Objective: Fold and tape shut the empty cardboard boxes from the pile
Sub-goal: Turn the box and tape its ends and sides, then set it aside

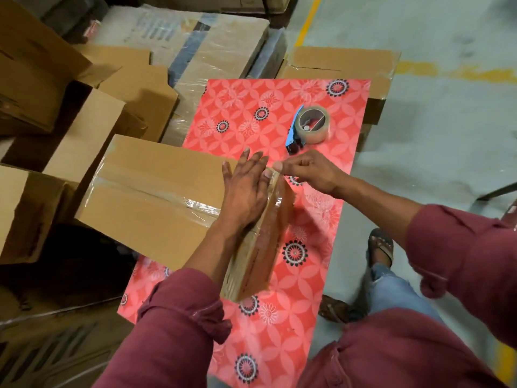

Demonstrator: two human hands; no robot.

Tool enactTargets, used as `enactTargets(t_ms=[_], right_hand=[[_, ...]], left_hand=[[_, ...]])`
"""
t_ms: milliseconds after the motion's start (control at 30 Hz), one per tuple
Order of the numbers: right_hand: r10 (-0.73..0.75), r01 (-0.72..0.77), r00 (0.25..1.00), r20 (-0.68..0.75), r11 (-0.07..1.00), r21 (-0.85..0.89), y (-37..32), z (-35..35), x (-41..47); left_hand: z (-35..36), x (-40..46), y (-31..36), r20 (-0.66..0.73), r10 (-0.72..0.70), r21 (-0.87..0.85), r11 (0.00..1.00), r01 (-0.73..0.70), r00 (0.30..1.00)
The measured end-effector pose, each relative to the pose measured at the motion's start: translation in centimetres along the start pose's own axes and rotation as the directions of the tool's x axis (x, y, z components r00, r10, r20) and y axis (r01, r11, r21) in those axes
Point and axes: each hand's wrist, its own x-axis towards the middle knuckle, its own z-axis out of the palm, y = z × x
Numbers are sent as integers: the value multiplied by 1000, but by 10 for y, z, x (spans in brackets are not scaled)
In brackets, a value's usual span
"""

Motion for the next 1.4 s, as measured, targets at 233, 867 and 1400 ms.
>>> enactTargets(t_ms=[233,867,1400], right_hand=[[-53,53,998,-19,998,-23,43,-8,19],[-210,234,965,156,961,-148,58,2,35],[-354,378,925,139,820,-430,31,25,14]], left_hand=[[4,-1,-1,-14,2,16,1000,-2,1000],[5,-1,-3,-38,6,-8,1000,-6,999],[0,-12,5,-160,2,-9,1000,-4,987]])
